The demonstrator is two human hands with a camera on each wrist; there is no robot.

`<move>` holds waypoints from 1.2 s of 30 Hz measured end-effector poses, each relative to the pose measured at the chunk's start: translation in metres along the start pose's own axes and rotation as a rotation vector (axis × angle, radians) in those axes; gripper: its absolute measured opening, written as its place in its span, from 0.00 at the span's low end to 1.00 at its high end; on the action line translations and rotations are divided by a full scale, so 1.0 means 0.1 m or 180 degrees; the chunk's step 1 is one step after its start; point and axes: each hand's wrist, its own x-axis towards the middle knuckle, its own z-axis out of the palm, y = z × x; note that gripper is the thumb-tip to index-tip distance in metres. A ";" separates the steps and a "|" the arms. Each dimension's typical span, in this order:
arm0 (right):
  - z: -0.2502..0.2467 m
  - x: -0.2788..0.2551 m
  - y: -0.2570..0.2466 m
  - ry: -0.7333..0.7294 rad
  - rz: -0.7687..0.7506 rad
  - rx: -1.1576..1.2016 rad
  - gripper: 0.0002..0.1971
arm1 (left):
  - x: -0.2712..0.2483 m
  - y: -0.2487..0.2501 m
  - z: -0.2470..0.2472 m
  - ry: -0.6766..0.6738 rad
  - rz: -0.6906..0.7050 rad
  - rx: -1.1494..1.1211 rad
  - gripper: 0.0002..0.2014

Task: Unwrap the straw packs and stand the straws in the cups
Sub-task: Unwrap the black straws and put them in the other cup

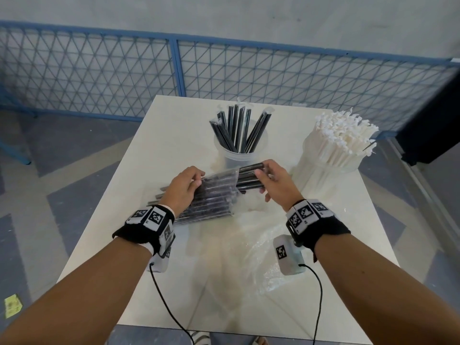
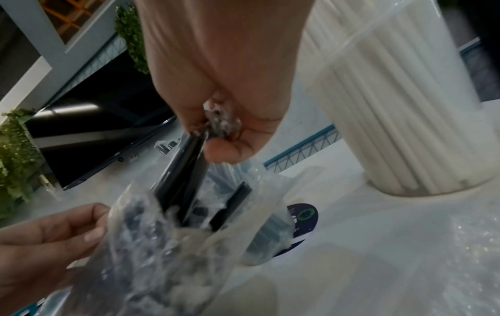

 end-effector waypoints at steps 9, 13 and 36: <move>0.03 0.06 -0.09 0.0748 0.0011 0.0333 0.08 | 0.07 0.02 0.07 -0.0103 -0.0066 0.0216 0.09; -0.21 0.10 -0.10 0.1025 -0.0030 0.0397 0.11 | 0.05 -0.04 0.01 -0.0285 -0.0367 0.0167 0.11; 0.12 0.04 -0.25 0.0753 0.0329 0.2122 0.04 | 0.21 0.13 0.30 -0.0863 -0.0134 0.0594 0.37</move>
